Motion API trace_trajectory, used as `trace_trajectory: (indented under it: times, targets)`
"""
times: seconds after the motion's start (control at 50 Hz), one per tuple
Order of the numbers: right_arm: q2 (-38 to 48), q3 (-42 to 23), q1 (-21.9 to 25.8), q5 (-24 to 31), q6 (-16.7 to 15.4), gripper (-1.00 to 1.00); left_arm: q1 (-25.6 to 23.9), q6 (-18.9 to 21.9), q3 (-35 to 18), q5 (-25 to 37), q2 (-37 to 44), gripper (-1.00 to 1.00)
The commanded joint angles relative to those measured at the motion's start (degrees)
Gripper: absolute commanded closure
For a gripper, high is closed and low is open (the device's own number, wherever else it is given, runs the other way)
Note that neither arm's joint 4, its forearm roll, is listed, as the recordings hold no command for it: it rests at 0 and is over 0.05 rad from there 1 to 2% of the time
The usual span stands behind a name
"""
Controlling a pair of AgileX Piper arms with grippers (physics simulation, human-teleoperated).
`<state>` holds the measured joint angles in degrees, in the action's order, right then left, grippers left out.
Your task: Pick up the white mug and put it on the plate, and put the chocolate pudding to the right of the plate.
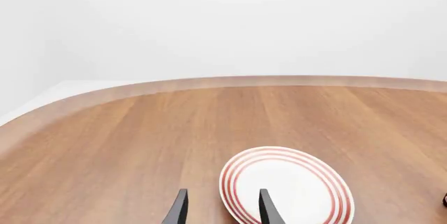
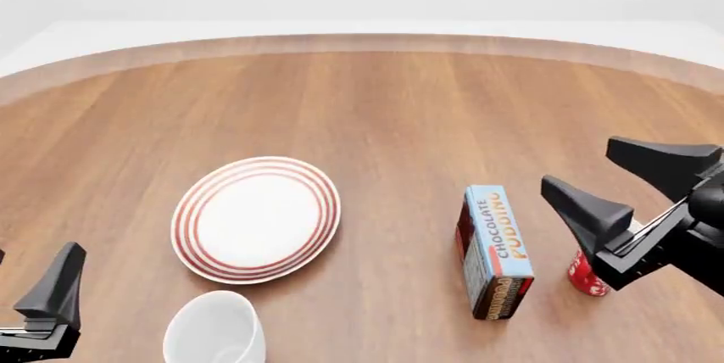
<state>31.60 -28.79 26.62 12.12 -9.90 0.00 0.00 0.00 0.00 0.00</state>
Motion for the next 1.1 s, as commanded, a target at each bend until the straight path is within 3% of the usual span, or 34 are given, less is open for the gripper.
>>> trace_trajectory:
  times: [0.02,0.2,0.36,0.74,0.78,0.9,0.94,0.96,1.02,1.04,1.1]
  targets:
    - [1.8,-3.7,1.2,4.6,0.3,-1.0,0.0,0.0,0.0,0.0,0.0,-1.0]
    - [3.7,-6.0,1.1,9.2,1.3,-1.0,0.0,0.0,0.0,0.0,0.0,-1.0]
    - [4.3,-7.0,1.3,11.5,0.0,-1.0,0.0,0.0,0.0,0.0,0.0,-1.0]
    - [7.3,-10.2,2.3,17.2,4.0,-1.0,0.0,0.0,0.0,0.0,0.0,-1.0]
    - [7.6,-10.4,1.9,17.4,2.9,-1.0,0.0,0.0,0.0,0.0,0.0,-1.0]
    - [9.6,-12.1,1.6,18.4,5.5,-1.0,0.0,0.0,0.0,0.0,0.0,-1.0]
    - [9.3,-12.2,1.4,19.1,4.9,-1.0,0.0,0.0,0.0,0.0,0.0,-1.0]
    - [9.6,-12.6,1.4,19.8,6.5,-1.0,0.0,0.0,0.0,0.0,0.0,-1.0]
    - [10.2,-13.3,1.2,20.7,6.3,-1.0,0.0,0.0,0.0,0.0,0.0,-1.0]
    - [11.0,-13.5,1.7,20.9,8.1,-1.0,0.0,0.0,0.0,0.0,0.0,-1.0]
    - [11.9,-13.4,1.2,21.2,7.2,-1.0,0.0,0.0,0.0,0.0,0.0,-1.0]
